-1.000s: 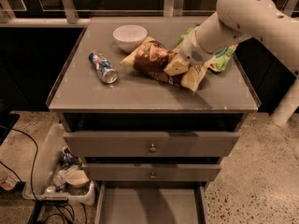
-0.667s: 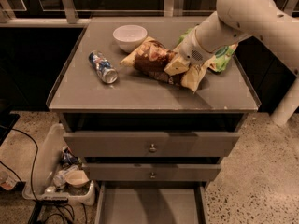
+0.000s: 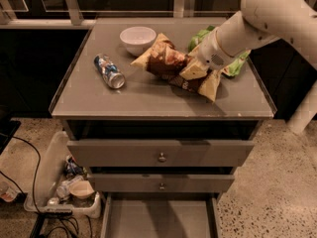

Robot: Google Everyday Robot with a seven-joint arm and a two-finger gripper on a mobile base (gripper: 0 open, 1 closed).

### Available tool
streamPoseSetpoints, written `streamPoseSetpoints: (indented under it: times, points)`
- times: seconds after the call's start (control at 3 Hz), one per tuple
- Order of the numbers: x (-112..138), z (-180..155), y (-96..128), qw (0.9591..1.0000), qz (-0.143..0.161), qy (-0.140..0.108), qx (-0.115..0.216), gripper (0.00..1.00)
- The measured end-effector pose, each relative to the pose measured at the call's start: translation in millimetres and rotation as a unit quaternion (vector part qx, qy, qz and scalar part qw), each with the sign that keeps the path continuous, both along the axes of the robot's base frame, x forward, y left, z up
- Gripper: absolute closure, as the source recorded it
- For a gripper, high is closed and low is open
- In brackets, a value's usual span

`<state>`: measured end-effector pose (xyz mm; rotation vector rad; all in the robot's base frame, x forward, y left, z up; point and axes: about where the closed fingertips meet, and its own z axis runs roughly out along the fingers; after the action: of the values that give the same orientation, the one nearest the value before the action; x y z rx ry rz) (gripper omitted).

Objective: Place brown chip bag into bottom drawer

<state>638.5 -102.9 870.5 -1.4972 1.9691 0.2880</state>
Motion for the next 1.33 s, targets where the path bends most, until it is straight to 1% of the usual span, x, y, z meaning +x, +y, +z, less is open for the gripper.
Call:
streamPoseSetpoints:
  times: [0.33,1.0,1.33]
  points:
    - [-14,17,-10,0.9997,-0.001,-0.024,-0.002,1.0]
    - [-50,56,-30,0.9972,-0.002,-0.074,-0.014,1.0]
    - [-74,62,-37,0.996,0.0,-0.087,-0.018,1.0]
